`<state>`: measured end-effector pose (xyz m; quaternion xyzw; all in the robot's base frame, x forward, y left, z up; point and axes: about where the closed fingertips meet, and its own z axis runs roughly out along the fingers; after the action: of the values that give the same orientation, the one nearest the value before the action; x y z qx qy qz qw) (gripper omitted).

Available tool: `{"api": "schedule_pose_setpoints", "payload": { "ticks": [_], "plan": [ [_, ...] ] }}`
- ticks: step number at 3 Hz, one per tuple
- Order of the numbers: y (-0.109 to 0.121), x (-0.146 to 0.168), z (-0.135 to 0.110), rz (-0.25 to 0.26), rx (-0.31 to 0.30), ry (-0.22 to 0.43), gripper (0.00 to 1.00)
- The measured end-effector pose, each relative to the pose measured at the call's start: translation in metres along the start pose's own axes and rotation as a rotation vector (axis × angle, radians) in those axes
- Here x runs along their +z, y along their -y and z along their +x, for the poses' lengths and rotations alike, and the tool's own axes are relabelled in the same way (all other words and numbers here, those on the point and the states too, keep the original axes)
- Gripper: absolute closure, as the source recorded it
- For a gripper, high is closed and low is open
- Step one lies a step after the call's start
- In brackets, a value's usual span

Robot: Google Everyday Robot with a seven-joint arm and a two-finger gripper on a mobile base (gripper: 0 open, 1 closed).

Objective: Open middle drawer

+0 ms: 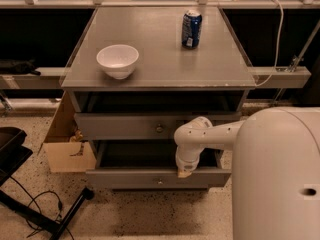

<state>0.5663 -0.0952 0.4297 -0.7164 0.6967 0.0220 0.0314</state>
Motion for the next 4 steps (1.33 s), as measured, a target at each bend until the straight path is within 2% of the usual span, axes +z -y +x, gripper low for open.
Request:
{"api": "schedule_pose_setpoints", "payload": {
  "ticks": [2, 3, 4],
  "plan": [
    [-0.017, -0.006, 0.012, -0.047, 0.006, -0.026, 1.00],
    [-0.032, -0.009, 0.020, -0.101, 0.005, -0.045, 1.00],
    [-0.032, -0.009, 0.019, -0.101, 0.005, -0.045, 1.00]
  ]
}}
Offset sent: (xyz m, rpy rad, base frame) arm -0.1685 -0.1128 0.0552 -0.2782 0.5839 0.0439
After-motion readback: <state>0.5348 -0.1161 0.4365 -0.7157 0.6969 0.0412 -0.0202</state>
